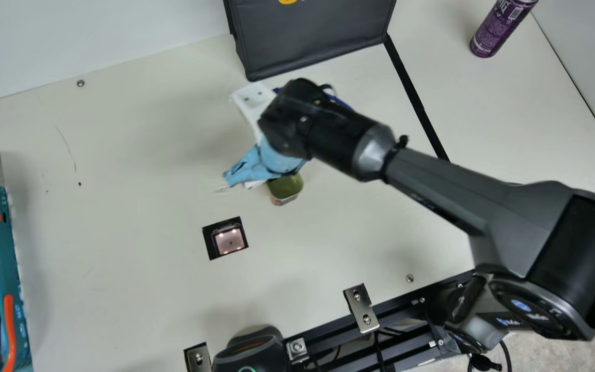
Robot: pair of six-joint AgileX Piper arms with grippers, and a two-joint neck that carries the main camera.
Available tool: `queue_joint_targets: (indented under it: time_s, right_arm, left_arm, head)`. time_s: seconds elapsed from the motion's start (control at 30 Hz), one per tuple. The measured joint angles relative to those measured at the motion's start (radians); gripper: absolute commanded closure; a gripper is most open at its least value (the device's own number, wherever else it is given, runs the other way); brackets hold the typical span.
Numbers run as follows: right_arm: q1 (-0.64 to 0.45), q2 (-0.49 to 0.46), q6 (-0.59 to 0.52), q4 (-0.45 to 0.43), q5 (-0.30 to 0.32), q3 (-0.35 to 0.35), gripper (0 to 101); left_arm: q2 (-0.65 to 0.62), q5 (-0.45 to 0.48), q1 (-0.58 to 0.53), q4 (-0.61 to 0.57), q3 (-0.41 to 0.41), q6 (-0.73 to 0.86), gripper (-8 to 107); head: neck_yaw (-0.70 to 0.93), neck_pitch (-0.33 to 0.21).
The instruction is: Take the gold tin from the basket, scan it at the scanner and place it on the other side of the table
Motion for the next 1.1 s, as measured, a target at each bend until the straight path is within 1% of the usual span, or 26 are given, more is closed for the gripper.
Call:
queue_joint_targets:
  time_s: [0.27,0.53,0.77,1.0,1.1]
  right_arm:
    - [-0.190,-0.077,-0.157,0.001,-0.018,0.102,101]
    - [-0.397,-0.127,-0.313,0.008,-0.030,0.155,101]
    - [-0.580,-0.126,-0.463,0.017,-0.038,0.160,101]
    - [-0.737,-0.086,-0.595,0.016,-0.058,0.133,101]
    - [-0.789,-0.061,-0.646,0.008,-0.065,0.115,101]
  left_arm:
    - [0.000,0.000,0.000,0.000,0.000,0.000,9]
    - [0.000,0.000,0.000,0.000,0.000,0.000,9]
    - [0.000,0.000,0.000,0.000,0.000,0.000,9]
    - [0.000,0.000,0.000,0.000,0.000,0.000,9]
    - [0.000,0.000,0.000,0.000,0.000,0.000,9]
  head:
    - [0.000,0.000]
    - [0.000,0.000]
    - [0.000,0.000]
    - [0.000,0.000]
    - [0.000,0.000]
